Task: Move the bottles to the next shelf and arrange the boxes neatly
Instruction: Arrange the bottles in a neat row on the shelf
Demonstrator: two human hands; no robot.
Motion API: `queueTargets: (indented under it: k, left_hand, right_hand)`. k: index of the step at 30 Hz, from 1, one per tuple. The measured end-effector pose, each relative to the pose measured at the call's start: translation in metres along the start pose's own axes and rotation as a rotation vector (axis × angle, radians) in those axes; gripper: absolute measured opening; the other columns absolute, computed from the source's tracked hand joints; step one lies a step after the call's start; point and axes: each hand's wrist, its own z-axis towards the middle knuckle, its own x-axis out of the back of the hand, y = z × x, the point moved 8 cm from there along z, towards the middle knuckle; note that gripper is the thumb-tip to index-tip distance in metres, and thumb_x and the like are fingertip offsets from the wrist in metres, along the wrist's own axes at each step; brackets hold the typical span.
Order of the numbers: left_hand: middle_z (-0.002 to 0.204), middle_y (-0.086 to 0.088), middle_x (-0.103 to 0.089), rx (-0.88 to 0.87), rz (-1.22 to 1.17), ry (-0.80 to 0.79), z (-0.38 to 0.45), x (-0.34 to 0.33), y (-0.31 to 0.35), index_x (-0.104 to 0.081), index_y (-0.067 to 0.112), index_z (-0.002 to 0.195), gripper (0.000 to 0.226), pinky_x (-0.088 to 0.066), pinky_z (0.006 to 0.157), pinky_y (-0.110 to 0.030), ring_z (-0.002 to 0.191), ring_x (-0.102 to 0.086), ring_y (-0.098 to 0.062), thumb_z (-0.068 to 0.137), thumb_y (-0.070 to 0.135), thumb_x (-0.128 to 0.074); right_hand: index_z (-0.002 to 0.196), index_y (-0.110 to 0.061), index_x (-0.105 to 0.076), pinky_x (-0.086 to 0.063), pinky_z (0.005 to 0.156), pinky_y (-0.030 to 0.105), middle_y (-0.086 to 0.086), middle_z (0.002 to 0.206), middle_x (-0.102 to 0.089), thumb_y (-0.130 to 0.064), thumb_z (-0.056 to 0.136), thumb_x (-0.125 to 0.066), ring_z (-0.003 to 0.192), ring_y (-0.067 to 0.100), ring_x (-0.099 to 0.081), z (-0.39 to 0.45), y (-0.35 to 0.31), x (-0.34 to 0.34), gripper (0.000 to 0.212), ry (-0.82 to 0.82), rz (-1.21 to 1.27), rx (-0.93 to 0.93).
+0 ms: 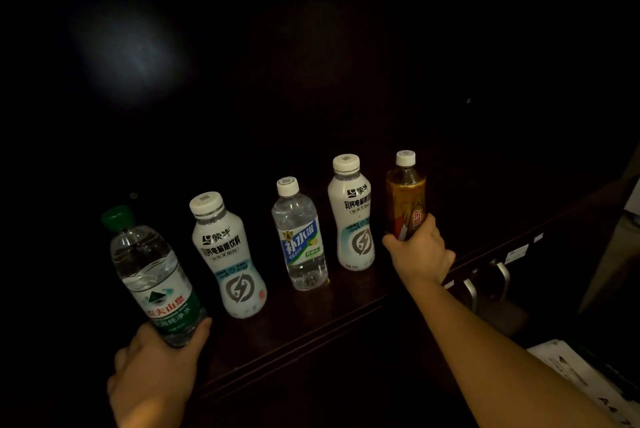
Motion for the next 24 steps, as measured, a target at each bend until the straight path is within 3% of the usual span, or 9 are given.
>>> queueTargets:
  k: [7,14,16,19,22,24]
  left_hand:
    - [0.123,-0.018,-0.059,-0.031,0.038,0.039,0.001,-0.002,-0.002,-0.05,0.009,0.115,0.085,-0.043,0.09,-0.046,0.115,-0.049,-0.039,0.065,0.078,-0.057]
    - [0.117,-0.016,-0.062,-0.071,0.062,0.058,0.003,-0.004,-0.004,-0.051,0.013,0.113,0.085,-0.043,0.087,-0.046,0.112,-0.05,-0.038,0.064,0.082,-0.05]
    - [0.117,-0.015,-0.062,-0.07,0.062,0.057,0.002,-0.004,-0.004,-0.051,0.013,0.113,0.082,-0.043,0.087,-0.046,0.112,-0.05,-0.037,0.066,0.08,-0.051]
    - [0.116,-0.014,-0.062,-0.071,0.046,0.048,0.002,-0.004,-0.004,-0.051,0.012,0.111,0.078,-0.042,0.086,-0.045,0.111,-0.05,-0.036,0.068,0.077,-0.053]
    - [0.118,-0.012,-0.062,-0.075,0.034,0.048,0.001,-0.003,-0.003,-0.052,0.013,0.113,0.077,-0.042,0.087,-0.044,0.112,-0.05,-0.035,0.068,0.076,-0.054]
    - [0.12,-0.011,-0.062,-0.075,0.029,0.043,0.0,-0.002,-0.003,-0.052,0.014,0.113,0.077,-0.04,0.088,-0.044,0.113,-0.05,-0.034,0.068,0.076,-0.054]
  right_hand:
    - [0.13,-0.006,-0.042,-0.037,0.093,0.045,0.011,0.121,-0.062,-0.043,0.071,-0.071,0.105,0.031,-0.06,0.002,0.002,-0.002,0.076,-0.005,-0.009,-0.001]
    - [0.148,-0.003,-0.022,-0.034,0.104,0.051,0.02,0.143,-0.044,-0.044,0.072,-0.076,0.128,0.037,-0.045,-0.001,0.004,0.002,0.102,-0.056,0.088,-0.002]
    - [0.149,-0.008,-0.023,-0.036,0.106,0.054,0.018,0.148,-0.035,-0.042,0.075,-0.075,0.133,0.036,-0.039,-0.01,0.008,0.013,0.096,-0.036,0.255,-0.014]
    - [0.142,-0.019,-0.036,-0.046,0.097,0.047,0.01,0.139,-0.043,-0.036,0.079,-0.072,0.124,0.028,-0.047,-0.044,-0.002,0.032,0.074,0.04,0.406,0.11]
    - [0.141,-0.026,-0.037,-0.046,0.089,0.031,0.0,0.134,-0.049,-0.036,0.079,-0.072,0.117,0.017,-0.052,-0.093,-0.035,0.014,0.071,-0.141,0.468,0.239]
    - [0.144,-0.028,-0.032,-0.044,0.094,0.03,-0.008,0.136,-0.046,-0.045,0.077,-0.072,0.121,0.009,-0.047,-0.121,-0.062,-0.008,0.08,-0.28,0.421,0.328]
